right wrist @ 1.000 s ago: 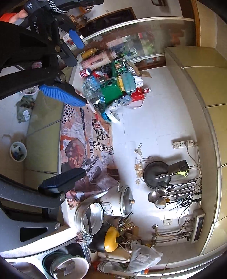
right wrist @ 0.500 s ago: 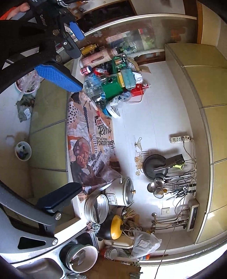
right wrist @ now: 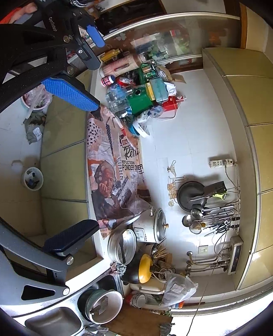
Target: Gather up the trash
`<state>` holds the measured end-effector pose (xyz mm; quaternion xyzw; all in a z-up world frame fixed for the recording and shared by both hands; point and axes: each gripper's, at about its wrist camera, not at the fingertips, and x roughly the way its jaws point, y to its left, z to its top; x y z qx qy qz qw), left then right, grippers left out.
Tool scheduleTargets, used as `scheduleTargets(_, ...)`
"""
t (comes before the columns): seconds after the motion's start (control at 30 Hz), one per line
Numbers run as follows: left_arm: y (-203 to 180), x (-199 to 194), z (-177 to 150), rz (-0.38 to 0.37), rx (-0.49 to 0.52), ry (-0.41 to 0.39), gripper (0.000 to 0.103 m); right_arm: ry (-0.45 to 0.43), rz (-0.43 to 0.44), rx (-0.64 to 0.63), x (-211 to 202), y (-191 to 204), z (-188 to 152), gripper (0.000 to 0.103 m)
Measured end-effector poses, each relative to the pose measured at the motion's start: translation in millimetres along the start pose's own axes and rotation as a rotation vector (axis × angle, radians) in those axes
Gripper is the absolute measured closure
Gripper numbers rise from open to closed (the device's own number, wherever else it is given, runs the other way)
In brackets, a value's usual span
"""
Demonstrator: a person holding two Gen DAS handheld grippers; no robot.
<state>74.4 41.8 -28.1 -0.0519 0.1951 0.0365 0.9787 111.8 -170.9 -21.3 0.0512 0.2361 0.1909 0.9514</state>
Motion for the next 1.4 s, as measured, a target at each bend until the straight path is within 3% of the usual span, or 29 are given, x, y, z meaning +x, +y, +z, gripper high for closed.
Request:
scheduleTargets(0.93, -10, 12, 7, -0.049, 0.025, -0.003, 0.001, 0.024, -0.002, -0.005, 6, 1, 0, 0.0)
scheduleTargets(1.4, -18, 42, 13, -0.024, 0.015, 0.011, 0.001, 0.043, 0.024, 0.001, 33, -17, 12, 0.0)
